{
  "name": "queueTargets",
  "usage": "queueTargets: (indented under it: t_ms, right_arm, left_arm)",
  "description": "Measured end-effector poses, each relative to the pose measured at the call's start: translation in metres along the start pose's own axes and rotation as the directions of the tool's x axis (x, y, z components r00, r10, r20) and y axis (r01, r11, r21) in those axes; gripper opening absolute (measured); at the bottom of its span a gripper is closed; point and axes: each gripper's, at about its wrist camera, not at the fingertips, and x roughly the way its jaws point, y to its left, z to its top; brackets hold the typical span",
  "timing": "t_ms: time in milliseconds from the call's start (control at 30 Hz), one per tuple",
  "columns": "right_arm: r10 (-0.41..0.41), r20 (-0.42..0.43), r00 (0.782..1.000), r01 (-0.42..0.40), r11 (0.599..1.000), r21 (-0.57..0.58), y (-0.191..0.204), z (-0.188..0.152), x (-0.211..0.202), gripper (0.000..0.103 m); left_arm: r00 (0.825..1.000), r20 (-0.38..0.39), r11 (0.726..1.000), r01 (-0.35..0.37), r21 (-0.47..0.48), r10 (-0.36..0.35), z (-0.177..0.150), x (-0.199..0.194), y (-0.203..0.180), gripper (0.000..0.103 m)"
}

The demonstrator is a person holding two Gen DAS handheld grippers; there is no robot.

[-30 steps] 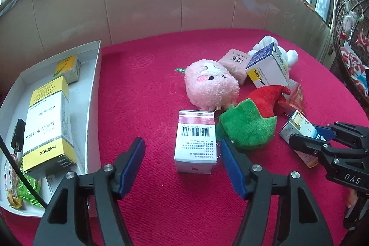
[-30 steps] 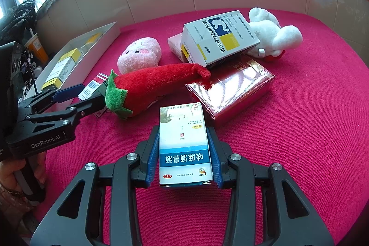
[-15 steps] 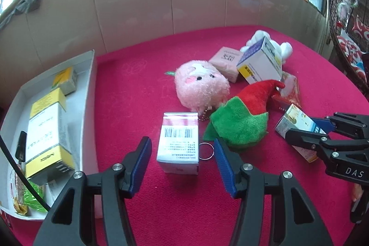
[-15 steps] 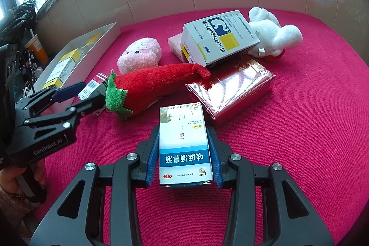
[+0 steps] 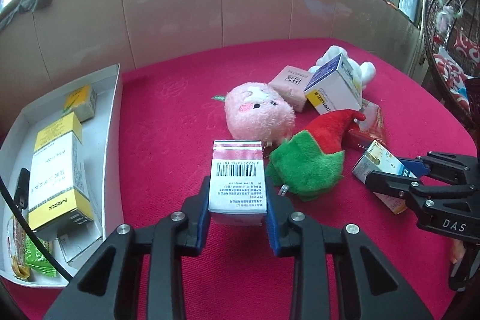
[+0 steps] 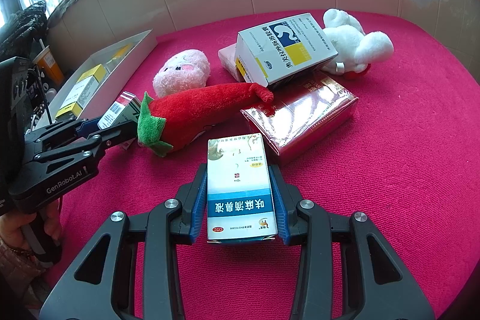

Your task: Organize objects

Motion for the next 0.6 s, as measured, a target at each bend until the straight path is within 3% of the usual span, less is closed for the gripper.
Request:
queueTargets:
  t_ms: [233, 600]
  right_arm:
    - [-0.006, 0.045, 0.999, 0.006, 1.000, 0.006, -0.001, 0.000, -0.008, 0.038]
    - [-0.007, 0.071, 0.997, 0.007, 1.000, 0.006, -0.001, 0.002, -0.013, 0.038]
  left_arm:
    - [0.997, 0.064, 0.999, -0.034, 0.000, 0.034, 0.001, -0.012, 0.000, 0.031]
    - [0.993, 0.100, 0.998, -0.055, -0.008, 0.055, 0.001, -0.019, 0.000, 0.031]
